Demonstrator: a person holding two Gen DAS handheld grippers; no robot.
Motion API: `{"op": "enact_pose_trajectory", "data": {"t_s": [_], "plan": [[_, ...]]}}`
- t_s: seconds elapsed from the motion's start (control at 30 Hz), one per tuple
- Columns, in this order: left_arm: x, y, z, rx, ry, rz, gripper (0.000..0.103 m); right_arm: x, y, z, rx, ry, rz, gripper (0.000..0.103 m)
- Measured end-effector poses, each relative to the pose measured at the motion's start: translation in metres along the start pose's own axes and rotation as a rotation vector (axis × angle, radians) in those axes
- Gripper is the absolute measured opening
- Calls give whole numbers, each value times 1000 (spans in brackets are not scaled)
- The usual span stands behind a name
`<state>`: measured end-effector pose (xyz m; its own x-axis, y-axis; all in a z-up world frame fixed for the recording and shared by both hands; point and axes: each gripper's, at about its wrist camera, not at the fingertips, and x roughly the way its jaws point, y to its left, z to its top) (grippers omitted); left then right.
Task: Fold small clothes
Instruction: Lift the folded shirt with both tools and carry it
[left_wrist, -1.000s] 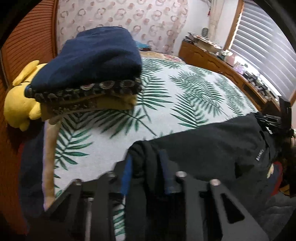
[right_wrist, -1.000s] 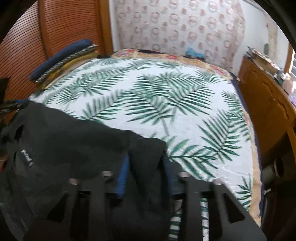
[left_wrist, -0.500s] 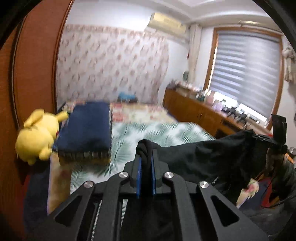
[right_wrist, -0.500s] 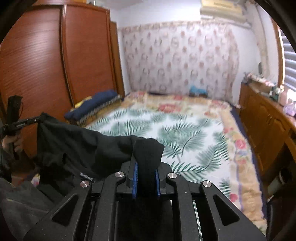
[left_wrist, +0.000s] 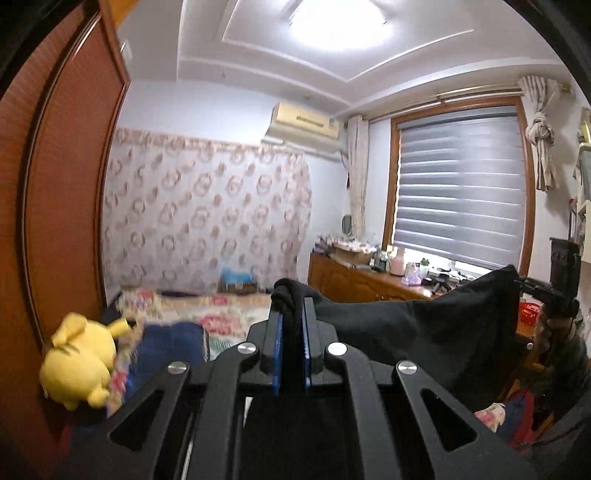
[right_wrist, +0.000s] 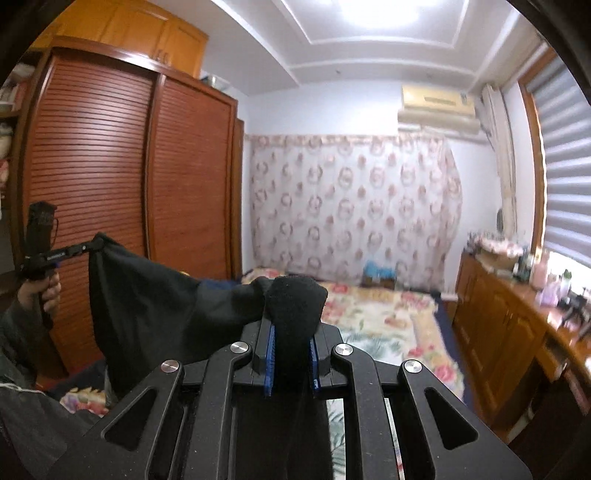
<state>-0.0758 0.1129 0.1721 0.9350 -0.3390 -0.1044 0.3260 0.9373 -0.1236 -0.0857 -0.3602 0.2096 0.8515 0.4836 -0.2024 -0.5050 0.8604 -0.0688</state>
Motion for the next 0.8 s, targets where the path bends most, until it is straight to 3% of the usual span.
{"op": "enact_pose_trajectory", "data": {"t_s": [0.17,0.47,0.63,0.8], "plan": [[-13,-12,43,58,-94,13,5,-28,8,45,-58,-69,-43,12],[2,-5,103,106,-158,28,5,-48,-11,113,-121,-164,-123,12],[29,-2,102,118,-128,35,5,-46,-24,133,-156,-164,-169,12],[71,0,84,99,-53,34,6,-13,-50,115,-129,-77,-187,12]]}}
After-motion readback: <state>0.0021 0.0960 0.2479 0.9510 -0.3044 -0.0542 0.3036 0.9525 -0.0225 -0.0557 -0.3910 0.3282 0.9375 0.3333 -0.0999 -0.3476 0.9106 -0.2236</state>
